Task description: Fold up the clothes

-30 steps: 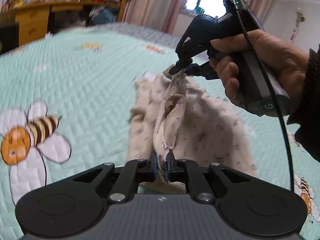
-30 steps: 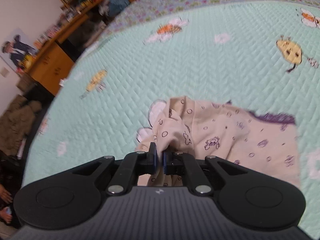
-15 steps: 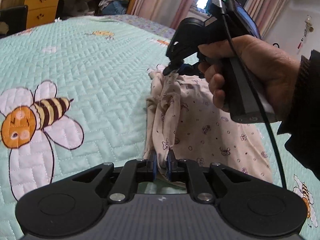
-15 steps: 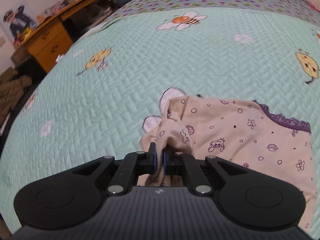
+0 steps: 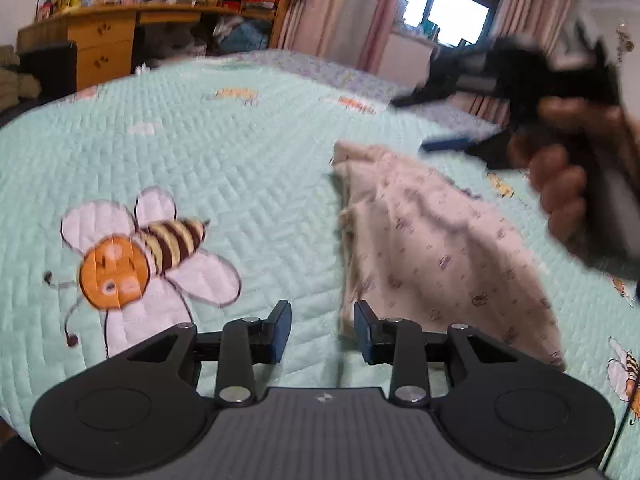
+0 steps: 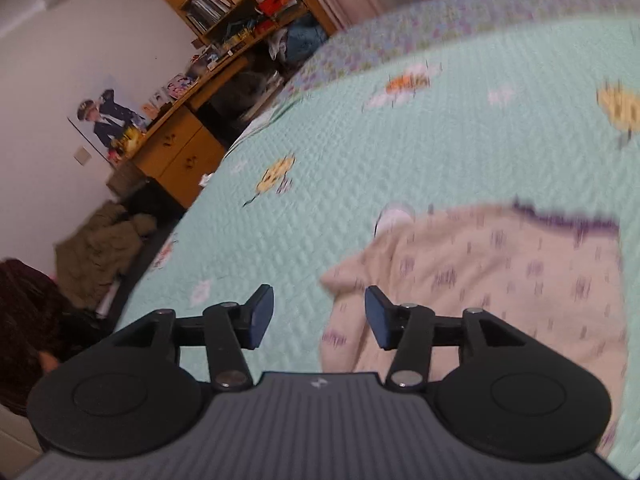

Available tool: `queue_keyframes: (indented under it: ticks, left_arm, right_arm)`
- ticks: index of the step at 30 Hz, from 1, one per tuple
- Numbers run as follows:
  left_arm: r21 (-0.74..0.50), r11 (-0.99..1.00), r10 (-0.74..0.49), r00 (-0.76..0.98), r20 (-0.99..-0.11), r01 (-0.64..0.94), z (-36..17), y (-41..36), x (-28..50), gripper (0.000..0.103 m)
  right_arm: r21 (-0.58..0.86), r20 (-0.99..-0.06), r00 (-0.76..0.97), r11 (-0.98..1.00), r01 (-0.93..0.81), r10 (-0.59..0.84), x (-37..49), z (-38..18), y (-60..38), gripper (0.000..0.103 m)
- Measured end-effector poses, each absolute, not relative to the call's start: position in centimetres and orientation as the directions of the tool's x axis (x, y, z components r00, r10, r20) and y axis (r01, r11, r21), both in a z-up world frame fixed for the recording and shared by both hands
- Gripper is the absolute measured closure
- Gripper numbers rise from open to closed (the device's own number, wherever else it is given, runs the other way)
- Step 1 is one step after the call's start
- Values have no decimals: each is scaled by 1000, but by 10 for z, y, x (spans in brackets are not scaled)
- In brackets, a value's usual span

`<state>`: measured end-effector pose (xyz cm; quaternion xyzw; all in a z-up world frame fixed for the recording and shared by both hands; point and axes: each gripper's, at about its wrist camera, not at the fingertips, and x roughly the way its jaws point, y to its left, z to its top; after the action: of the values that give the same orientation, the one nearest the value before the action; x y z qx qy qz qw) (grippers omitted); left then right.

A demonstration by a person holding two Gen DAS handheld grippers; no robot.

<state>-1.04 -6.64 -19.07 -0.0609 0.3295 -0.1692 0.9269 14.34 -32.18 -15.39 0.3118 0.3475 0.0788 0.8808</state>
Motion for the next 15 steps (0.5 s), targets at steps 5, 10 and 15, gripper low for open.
queue_keyframes:
  ticks: [5, 10, 15]
  left_arm:
    - [-213, 929, -369, 755, -542, 302, -177, -74, -17, 60]
    - [-201, 932, -361, 736, -573, 300, -181, -74, -17, 60]
    - [-221, 917, -398, 732, -554, 331, -178, -78, -12, 59]
  right_arm:
    - [718, -539, 690, 692, 77, 482, 152, -196, -300, 50]
    - [778, -520, 614, 626, 54, 594, 145, -221, -277, 51]
    - [806, -419, 730, 592, 25, 539, 99, -203, -323, 50]
